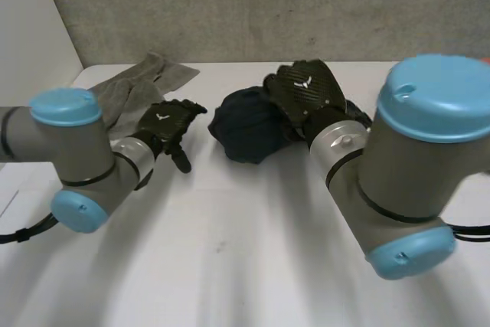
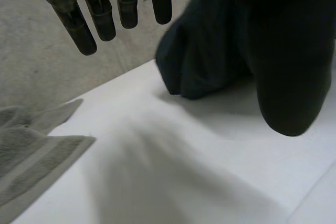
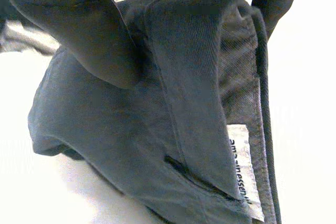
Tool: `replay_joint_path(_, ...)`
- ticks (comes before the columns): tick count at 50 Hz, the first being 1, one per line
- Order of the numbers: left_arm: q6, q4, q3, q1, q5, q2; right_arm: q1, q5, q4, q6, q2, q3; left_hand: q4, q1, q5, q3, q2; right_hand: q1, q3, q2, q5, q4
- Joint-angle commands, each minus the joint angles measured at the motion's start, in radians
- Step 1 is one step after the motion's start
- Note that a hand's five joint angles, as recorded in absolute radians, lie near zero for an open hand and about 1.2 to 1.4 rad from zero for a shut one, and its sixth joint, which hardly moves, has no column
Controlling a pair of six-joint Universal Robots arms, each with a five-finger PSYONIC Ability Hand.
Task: Fold the laundry.
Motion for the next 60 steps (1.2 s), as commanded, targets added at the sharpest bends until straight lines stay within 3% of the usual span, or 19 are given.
replay_joint_path(1,-0.053,0.0,0.085,-0.062,-0.046,-0.078,0.036,-0.018,0.06,-0.033,-0.073,0.017,-0.037,-0.04,-0.055,-0.043,-0.037,0.279,0.216,0.22,0.228,0.203)
replay_joint_path(7,-0.153,0.005,0.124,-0.116,-0.115,-0.095,0.039,-0.022,0.104,-0.041,-0.118,0.029,-0.013,-0.017,-0.031,-0.019,-0.013,0.279,0.216,0.22,0.228,0.203)
replay_joint_path(11,-0.181,-0.003,0.133,-0.128,-0.134,-0.098,0.028,-0.022,0.103,-0.044,-0.151,0.038,0.561,0.558,0.543,0.555,0.561,0.279,0.216,0.22,0.228,0.203)
replay_joint_path(12,-0.182,-0.004,0.125,-0.122,-0.138,-0.093,0.019,-0.018,0.097,-0.049,-0.161,0.037,1.016,1.013,0.998,1.01,1.016,0.279,0.216,0.22,0.228,0.203)
replay_joint_path(13,-0.182,-0.006,0.122,-0.118,-0.141,-0.089,0.013,-0.019,0.094,-0.053,-0.165,0.037,1.166,1.163,1.148,1.16,1.166,0.279,0.216,0.22,0.228,0.203)
replay_joint_path(18,-0.164,-0.03,0.067,-0.073,-0.204,0.034,-0.041,-0.018,0.083,-0.102,-0.193,0.02,1.185,1.181,1.167,1.179,1.185,0.279,0.216,0.22,0.228,0.203)
replay_joint_path(22,-0.127,-0.035,-0.038,-0.03,-0.239,0.28,-0.104,-0.018,0.095,-0.159,-0.234,-0.036,1.185,1.181,1.167,1.179,1.185,0.279,0.216,0.22,0.228,0.203)
replay_joint_path(30,-0.119,-0.068,-0.091,0.007,-0.152,0.756,-0.151,-0.025,0.196,-0.181,-0.375,-0.165,1.185,1.181,1.167,1.179,1.185,0.279,0.216,0.22,0.228,0.203)
replay_joint_path(35,-0.121,-0.173,0.019,0.042,-0.124,0.862,-0.18,-0.035,0.265,-0.181,-0.423,-0.277,1.185,1.181,1.167,1.179,1.185,0.279,0.216,0.22,0.228,0.203)
replay_joint_path(43,-0.122,-0.346,0.248,0.088,-0.114,0.763,-0.17,-0.038,0.325,-0.149,-0.377,-0.4,1.185,1.181,1.167,1.179,1.185,0.279,0.216,0.22,0.228,0.203)
replay_joint_path(48,-0.122,-0.409,0.326,0.094,-0.078,0.614,-0.17,-0.038,0.325,-0.11,-0.261,-0.425,1.185,1.181,1.167,1.179,1.185,0.279,0.216,0.22,0.228,0.203)
replay_joint_path(55,-0.115,-0.402,0.328,0.066,-0.031,0.372,-0.188,-0.027,0.258,-0.061,-0.041,-0.44,1.185,1.181,1.167,1.179,1.185,0.279,0.216,0.22,0.228,0.203)
replay_joint_path(60,-0.083,-0.297,0.395,0.059,-0.06,0.108,-0.191,0.027,0.134,-0.053,0.198,-0.478,1.185,1.181,1.167,1.179,1.185,0.279,0.216,0.22,0.228,0.203)
